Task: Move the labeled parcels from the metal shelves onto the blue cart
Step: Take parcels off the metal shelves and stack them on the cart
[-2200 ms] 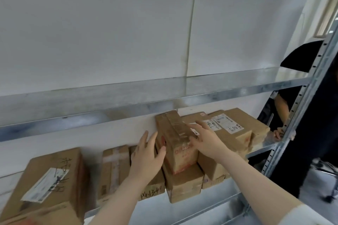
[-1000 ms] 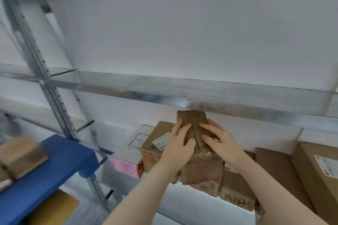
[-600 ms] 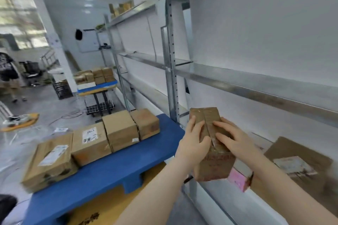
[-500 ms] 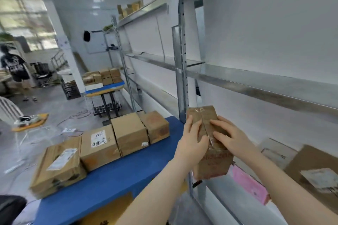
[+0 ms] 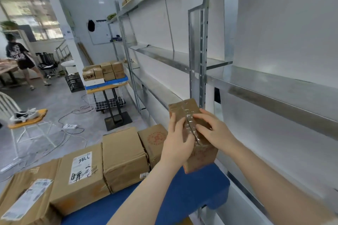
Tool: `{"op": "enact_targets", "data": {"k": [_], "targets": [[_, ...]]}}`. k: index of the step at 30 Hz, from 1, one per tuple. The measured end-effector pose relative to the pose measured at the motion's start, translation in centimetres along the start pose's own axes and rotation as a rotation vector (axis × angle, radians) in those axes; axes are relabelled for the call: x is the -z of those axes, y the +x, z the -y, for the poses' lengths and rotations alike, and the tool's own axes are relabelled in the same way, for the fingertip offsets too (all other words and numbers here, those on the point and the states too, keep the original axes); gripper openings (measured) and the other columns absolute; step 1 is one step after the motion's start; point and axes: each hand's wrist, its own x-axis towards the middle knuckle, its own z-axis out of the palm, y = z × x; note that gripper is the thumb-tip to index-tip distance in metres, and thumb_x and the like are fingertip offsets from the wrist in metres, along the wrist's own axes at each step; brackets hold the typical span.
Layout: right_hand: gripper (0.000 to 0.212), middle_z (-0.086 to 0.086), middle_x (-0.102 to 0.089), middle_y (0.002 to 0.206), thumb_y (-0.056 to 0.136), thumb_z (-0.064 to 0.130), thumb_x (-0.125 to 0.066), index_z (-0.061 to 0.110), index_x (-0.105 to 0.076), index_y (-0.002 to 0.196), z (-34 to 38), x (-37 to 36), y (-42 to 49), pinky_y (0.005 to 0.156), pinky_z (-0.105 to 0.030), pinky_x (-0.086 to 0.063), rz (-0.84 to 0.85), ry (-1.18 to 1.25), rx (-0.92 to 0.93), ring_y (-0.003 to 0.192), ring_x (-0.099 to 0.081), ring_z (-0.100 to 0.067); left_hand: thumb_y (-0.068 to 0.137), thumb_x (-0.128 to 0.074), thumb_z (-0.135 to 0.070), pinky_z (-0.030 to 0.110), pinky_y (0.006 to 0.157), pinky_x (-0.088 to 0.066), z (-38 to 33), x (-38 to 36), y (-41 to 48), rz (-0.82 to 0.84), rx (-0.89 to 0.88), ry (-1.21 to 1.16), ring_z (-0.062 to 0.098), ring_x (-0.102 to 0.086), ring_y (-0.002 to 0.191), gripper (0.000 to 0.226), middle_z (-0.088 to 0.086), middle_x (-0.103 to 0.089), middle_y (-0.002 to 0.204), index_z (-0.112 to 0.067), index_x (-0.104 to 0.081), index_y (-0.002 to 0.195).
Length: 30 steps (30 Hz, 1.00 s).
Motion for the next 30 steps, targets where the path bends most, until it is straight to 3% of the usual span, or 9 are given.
{"op": "enact_targets", "data": {"k": [3, 5, 9, 12, 16, 17, 19, 22, 30], "targets": [[0.039, 0.019, -0.029, 0.148, 0.091, 0.028, -0.055, 0.041, -0.05, 0.128, -3.8, -1.7, 4.9, 0.106, -0.024, -0.024, 0.054, 0.001, 0.022, 0.13, -0.028, 0.004, 0.09, -0.045, -0.038, 0.031, 0.092, -0.044, 2.5, -1.7, 4.4, -0.037, 0.059, 0.022, 0.002, -0.044, 0.119, 0.053, -0.028, 0.002, 0.155, -0.039, -0.031, 0.142], [0.042, 0.02, -0.025, 0.15, 0.091, 0.028, -0.055, 0.04, -0.047, 0.13, -6.3, -2.9, 7.8, 0.105, -0.022, -0.023, 0.091, -0.011, 0.021, 0.13, -0.026, 0.005, 0.091, -0.047, -0.034, 0.028, 0.086, -0.046, 4.4, -2.9, 7.0, -0.044, 0.093, 0.033, 0.003, -0.048, 0.114, 0.054, -0.027, 0.003, 0.155, -0.038, -0.03, 0.143], [0.044, 0.02, -0.022, 0.152, 0.091, 0.033, -0.053, 0.04, -0.043, 0.133, -10.7, -5.0, 12.2, 0.11, -0.028, -0.026, 0.177, -0.026, 0.006, 0.137, -0.025, -0.002, 0.092, -0.047, -0.033, 0.017, 0.072, -0.045, 8.1, -5.0, 10.6, -0.027, 0.159, 0.025, -0.02, -0.046, 0.088, 0.055, -0.028, 0.007, 0.155, -0.041, -0.027, 0.143], [0.046, 0.02, -0.022, 0.152, 0.091, 0.033, -0.053, 0.042, -0.042, 0.134, -13.5, -6.8, 14.2, 0.112, -0.032, -0.027, 0.226, -0.022, -0.009, 0.137, -0.025, -0.002, 0.092, -0.047, -0.034, 0.007, 0.066, -0.041, 10.5, -6.4, 12.1, -0.002, 0.187, 0.043, -0.028, -0.04, 0.087, 0.056, -0.028, 0.008, 0.155, -0.041, -0.026, 0.144], [0.046, 0.018, -0.025, 0.152, 0.091, 0.031, -0.056, 0.04, -0.044, 0.135, -16.8, -9.4, 14.8, 0.112, -0.032, -0.027, 0.274, -0.018, -0.063, 0.138, -0.024, -0.003, 0.091, -0.048, -0.033, 0.024, 0.089, -0.048, 12.8, -7.5, 12.5, 0.082, 0.194, 0.11, 0.004, -0.043, 0.124, 0.059, -0.021, 0.008, 0.158, -0.035, -0.026, 0.146], [0.046, 0.018, -0.025, 0.152, 0.091, 0.03, -0.056, 0.04, -0.045, 0.134, -17.6, -10.0, 14.5, 0.112, -0.03, -0.027, 0.285, -0.016, -0.071, 0.138, -0.024, -0.003, 0.091, -0.048, -0.034, 0.029, 0.099, -0.044, 13.5, -7.7, 12.5, 0.11, 0.207, 0.132, 0.009, -0.034, 0.135, 0.06, -0.018, 0.007, 0.159, -0.033, -0.026, 0.147], [0.044, 0.018, -0.023, 0.153, 0.092, 0.031, -0.055, 0.042, -0.045, 0.134, -18.6, -11.0, 14.0, 0.111, -0.026, -0.025, 0.295, -0.004, -0.079, 0.138, -0.022, 0.0, 0.094, -0.044, -0.036, 0.039, 0.118, -0.02, 14.8, -7.8, 12.4, 0.163, 0.252, 0.206, 0.014, -0.013, 0.146, 0.06, -0.012, 0.003, 0.16, -0.029, -0.023, 0.149], [0.041, 0.019, -0.021, 0.154, 0.093, 0.036, -0.052, 0.046, -0.043, 0.133, -19.1, -12.0, 14.0, 0.108, -0.024, -0.024, 0.281, 0.005, -0.085, 0.137, -0.021, 0.002, 0.097, -0.036, -0.042, 0.045, 0.117, 0.007, 16.1, -7.7, 12.5, 0.194, 0.279, 0.323, 0.01, -0.002, 0.146, 0.055, -0.013, 0.001, 0.16, -0.034, -0.02, 0.149], [0.045, 0.02, -0.015, 0.154, 0.095, 0.04, -0.05, 0.038, -0.041, 0.139, -17.8, -11.0, 12.6, 0.107, -0.022, -0.028, 0.218, -0.029, -0.071, 0.137, -0.023, 0.001, 0.097, -0.033, -0.045, 0.051, 0.115, 0.006, 15.5, -7.4, 12.2, 0.204, 0.327, 0.364, 0.015, 0.0, 0.147, 0.054, -0.014, 0.005, 0.16, -0.041, -0.018, 0.148]]}}
